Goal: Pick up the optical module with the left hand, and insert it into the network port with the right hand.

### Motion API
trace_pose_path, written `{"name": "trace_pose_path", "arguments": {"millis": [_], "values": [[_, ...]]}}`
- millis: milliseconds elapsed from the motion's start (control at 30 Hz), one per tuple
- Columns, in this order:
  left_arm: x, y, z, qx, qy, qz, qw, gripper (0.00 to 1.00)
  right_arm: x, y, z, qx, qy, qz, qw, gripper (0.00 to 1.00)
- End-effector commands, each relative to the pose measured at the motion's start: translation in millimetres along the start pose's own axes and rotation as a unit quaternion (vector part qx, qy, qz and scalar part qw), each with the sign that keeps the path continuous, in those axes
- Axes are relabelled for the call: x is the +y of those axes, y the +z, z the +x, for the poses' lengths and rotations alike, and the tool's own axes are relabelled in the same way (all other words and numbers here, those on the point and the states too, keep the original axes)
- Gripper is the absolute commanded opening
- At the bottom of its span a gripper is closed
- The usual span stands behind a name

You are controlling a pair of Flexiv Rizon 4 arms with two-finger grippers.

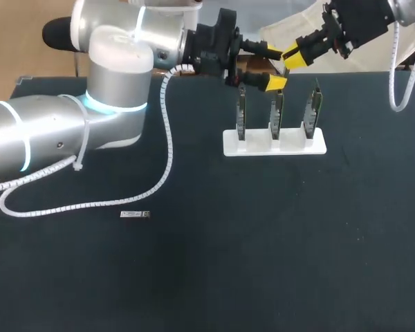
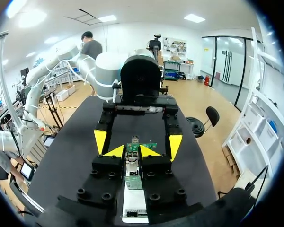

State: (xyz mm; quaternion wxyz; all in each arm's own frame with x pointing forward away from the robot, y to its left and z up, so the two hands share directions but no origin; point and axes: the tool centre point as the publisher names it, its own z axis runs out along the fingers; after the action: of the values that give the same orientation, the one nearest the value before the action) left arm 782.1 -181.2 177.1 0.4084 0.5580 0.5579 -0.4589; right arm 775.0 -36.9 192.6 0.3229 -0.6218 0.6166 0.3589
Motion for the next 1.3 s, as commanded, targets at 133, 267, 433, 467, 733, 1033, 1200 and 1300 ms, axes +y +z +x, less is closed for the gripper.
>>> {"name": "trace_pose_path", "arguments": {"millis": [133, 267, 433, 467, 733, 1033, 1200, 1300], "values": [[-4.4, -7.9, 9.0, 0.024, -0.021, -0.007, 0.999, 1.00, 0.8, -0.1, 0.1, 0.001, 0.000, 0.001, 1.000, 0.00], [-4.2, -12.4, 14.2, 0.041, -0.027, -0.012, 0.999, 1.00, 0.8, -0.1, 0.3, 0.002, -0.002, 0.000, 1.000, 0.00], [-3.6, -15.8, 16.4, 0.046, -0.028, -0.016, 0.998, 1.00, 0.7, -0.2, 0.1, 0.002, -0.002, 0.000, 1.000, 0.00], [-2.9, -18.7, 18.5, 0.060, -0.030, -0.018, 0.998, 1.00, 0.4, -0.3, -0.2, 0.002, -0.003, -0.001, 1.000, 0.00], [-2.6, -21.8, 28.3, 0.099, -0.037, -0.011, 0.994, 1.00, -0.5, -0.7, -0.3, 0.003, -0.002, 0.000, 1.000, 0.00], [-0.7, -21.8, 29.6, 0.124, -0.034, -0.004, 0.992, 1.00, -2.1, -0.8, -1.0, 0.005, -0.005, -0.002, 1.000, 0.00], [-0.4, -20.0, 30.1, 0.140, -0.029, 0.002, 0.990, 1.00, -2.5, -1.1, -1.1, 0.005, -0.004, -0.003, 1.000, 0.00], [-0.5, -19.6, 30.2, 0.142, -0.029, 0.002, 0.989, 1.00, -2.5, -1.0, -1.0, 0.005, -0.004, -0.004, 1.000, 0.00]]}}
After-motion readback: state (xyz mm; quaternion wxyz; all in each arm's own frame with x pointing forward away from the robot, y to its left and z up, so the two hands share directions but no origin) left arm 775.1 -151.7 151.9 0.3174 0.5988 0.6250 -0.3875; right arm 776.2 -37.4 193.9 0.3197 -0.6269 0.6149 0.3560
